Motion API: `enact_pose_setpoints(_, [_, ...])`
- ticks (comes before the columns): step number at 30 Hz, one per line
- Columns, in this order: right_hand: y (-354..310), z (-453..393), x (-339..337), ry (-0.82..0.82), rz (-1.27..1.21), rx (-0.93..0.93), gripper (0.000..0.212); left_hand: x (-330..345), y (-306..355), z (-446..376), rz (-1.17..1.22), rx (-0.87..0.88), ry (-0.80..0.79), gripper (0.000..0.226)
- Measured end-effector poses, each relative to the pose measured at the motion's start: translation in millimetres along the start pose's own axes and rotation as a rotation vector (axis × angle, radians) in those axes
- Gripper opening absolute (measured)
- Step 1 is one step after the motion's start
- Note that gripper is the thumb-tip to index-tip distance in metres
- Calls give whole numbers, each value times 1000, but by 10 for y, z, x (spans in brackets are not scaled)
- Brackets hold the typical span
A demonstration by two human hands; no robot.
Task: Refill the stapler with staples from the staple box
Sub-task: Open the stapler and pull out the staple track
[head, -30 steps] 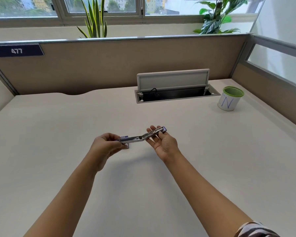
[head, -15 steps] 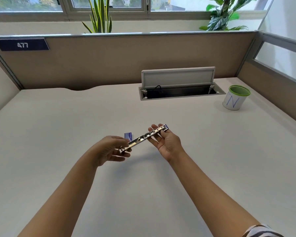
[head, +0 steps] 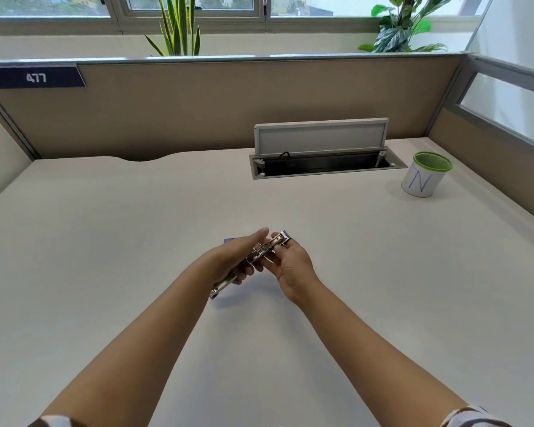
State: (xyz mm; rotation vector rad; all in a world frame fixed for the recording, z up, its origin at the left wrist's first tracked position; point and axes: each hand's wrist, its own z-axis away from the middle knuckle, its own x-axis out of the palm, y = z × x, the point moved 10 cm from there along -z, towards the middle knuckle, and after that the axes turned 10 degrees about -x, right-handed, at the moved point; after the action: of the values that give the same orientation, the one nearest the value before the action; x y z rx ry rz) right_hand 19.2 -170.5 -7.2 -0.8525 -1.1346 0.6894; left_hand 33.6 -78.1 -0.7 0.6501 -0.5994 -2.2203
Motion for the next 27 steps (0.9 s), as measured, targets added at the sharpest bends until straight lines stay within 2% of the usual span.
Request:
enact_pose_setpoints(4, [-70,-25,-51,-43,195,-39,24,-62,-43,-25,-58,-63,99,63])
enact_pose_setpoints(10, [-112,-47,-170,48,3,-6,22,-119,-43,-14,-117,-80,158,62])
enact_pose_setpoints(27, [-153,-20,-205,110,6,-2,24,-115,44,6,-195,-100,178,55])
